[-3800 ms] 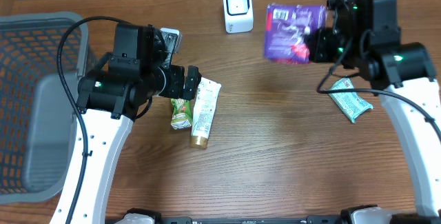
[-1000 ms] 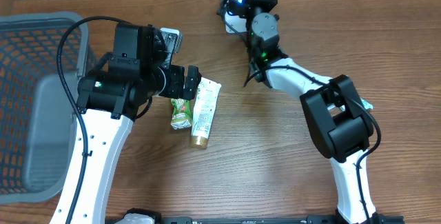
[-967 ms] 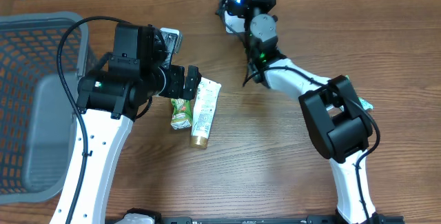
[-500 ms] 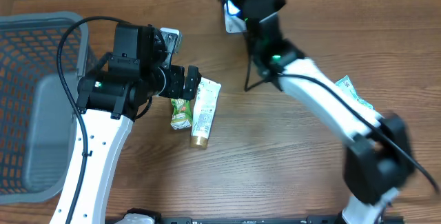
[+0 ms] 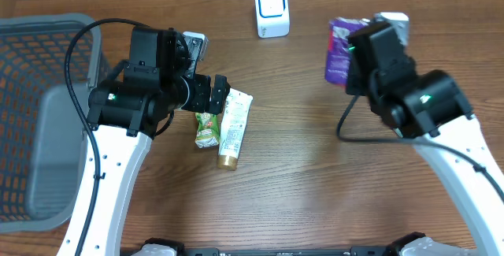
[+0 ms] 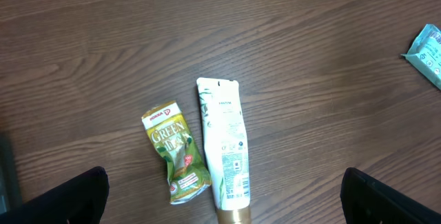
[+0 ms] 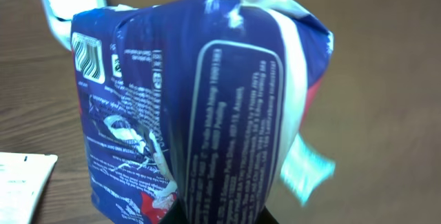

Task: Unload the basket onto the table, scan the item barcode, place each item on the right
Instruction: 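Carry the purple pack right and drop it on the table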

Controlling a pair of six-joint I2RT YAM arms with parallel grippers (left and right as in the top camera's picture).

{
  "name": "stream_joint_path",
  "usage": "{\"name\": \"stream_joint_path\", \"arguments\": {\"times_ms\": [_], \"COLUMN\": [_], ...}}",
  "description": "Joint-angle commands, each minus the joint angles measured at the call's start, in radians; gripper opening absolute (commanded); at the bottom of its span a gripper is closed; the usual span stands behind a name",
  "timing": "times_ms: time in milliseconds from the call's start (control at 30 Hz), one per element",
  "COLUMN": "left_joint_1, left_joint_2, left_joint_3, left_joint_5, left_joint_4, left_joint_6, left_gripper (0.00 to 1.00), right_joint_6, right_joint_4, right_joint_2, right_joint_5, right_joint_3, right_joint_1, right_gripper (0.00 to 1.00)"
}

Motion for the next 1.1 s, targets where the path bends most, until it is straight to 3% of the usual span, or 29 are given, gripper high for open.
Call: {"name": "stream_joint_path", "arguments": {"times_ms": [0,233,500,533,567,600,733,933,1067], "left_joint_1": [0.0,0.0,0.0,0.0,0.0,0.0,0.0,0.0,0.0], "left_joint_2": [-0.019,-0.019,-0.019,-0.019,-0.019,-0.019,-0.019,-0.019,-0.019], "left_joint_3": [0.017,0.017,0.017,0.017,0.017,0.017,0.017,0.017,0.017], "left_joint_5": [0.001,0.0,0.0,0.0,0.0,0.0,0.001,0.0,0.0], "left_joint_4": [0.002,0.001,0.001,0.001,0.001,0.002,0.001,0.001,0.001], "left_joint_6": [0.016,0.016,0.016,0.016,0.016,0.016,0.016,0.016,0.016], "left_gripper": [1.0,1.0,1.0,1.0,1.0,1.0,0.99,1.0,1.0], "right_joint_6": [0.161,0.16,0.16,0.159,0.149,0.11,0.026,-0.111,-0.119], "right_joint_4": [0.002,0.154,0.341,0.343,0.342,0.336,0.294,0.19,0.226], "right_joint_2": [-0.014,-0.014,-0.013,-0.013,-0.013,-0.013,-0.014,-0.014,-0.014], "right_joint_5": [-0.242,-0.491,-0.541,-0.539,-0.534,-0.533,-0.555,-0.773,-0.956], "right_joint_3": [-0.05,-0.286,-0.555,-0.573,-0.584,-0.586,-0.551,-0.39,-0.343], "right_joint_1": [-0.133,-0.49,-0.734,-0.752,-0.764,-0.77,-0.77,-0.751,-0.626], "right_gripper": [0.04,0.04,0.04,0.13,0.44,0.67,0.99,1.0,0.98]}}
